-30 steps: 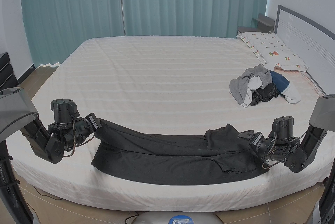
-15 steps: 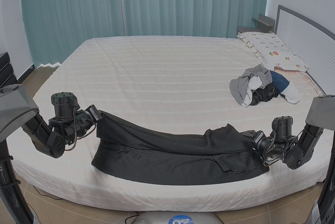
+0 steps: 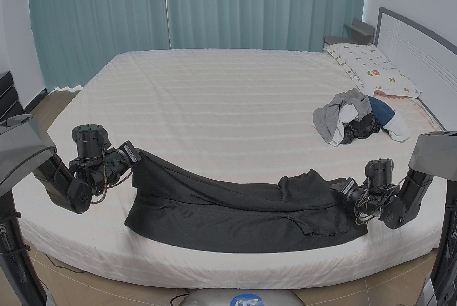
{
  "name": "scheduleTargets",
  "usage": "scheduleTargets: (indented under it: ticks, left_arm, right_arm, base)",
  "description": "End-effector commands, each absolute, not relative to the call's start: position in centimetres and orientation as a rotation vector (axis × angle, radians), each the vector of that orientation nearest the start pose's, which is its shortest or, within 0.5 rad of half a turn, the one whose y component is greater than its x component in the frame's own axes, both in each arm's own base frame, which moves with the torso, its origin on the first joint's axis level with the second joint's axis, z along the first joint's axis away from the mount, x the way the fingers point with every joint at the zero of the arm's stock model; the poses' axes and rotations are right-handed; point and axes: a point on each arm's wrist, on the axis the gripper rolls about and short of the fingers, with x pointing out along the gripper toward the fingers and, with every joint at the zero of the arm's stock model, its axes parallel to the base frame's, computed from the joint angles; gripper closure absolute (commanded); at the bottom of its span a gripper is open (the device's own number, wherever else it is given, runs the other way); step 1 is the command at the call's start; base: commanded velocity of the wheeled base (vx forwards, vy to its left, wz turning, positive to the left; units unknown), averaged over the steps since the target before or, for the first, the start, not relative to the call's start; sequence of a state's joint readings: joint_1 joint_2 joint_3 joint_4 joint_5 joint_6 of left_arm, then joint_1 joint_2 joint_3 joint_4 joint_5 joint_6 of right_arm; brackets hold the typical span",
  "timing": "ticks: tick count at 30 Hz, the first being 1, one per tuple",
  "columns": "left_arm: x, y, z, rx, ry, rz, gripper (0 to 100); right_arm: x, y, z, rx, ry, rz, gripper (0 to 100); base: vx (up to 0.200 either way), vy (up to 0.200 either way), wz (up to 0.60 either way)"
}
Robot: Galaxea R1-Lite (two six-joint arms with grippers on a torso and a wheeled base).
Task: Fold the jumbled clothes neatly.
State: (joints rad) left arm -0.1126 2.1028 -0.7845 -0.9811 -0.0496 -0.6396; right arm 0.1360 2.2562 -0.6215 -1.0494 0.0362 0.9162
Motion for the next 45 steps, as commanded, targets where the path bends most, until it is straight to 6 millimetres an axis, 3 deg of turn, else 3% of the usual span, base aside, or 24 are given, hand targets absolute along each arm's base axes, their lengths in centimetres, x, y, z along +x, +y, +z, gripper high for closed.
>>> scheduleTargets:
  ticks: [1,11,16,23,29,43,45]
  left_arm:
    - [36.7,-4.2,6.9,-0.621,0.384,-0.042,100]
    - [38.2,-4.2,7.4,-0.653,0.339,-0.042,100]
    - [39.7,-4.2,7.7,-0.753,0.286,-0.007,100]
    - [39.9,-3.9,7.5,-0.796,0.272,0.001,100]
    - [40.5,-3.4,5.4,-0.813,0.28,0.02,100]
    - [42.4,-2.2,5.7,-0.878,0.217,0.03,100]
    - [42.7,-2.2,5.0,-0.878,0.227,0.032,100]
  right_arm:
    - [34.1,4.1,0.5,0.877,0.574,-0.111,100]
    - [35.4,3.5,2.2,0.985,0.422,-0.073,100]
    - [36.4,3.6,1.7,1.038,0.354,-0.044,100]
    - [36.9,3.5,1.2,1.049,0.298,-0.017,100]
    - [37.5,3.7,0.3,1.048,0.235,0.022,100]
    - [39.1,3.3,0.3,1.018,0.2,0.045,100]
    - [39.7,3.3,-0.2,1.001,0.195,0.052,100]
  base:
    - [0.0,0.0,0.0]
    - [0.0,0.0,0.0]
    - [0.0,0.0,0.0]
    - [0.0,0.0,0.0]
    - [0.0,0.0,0.0]
    - [0.0,0.0,0.0]
    - [0.0,0.0,0.0]
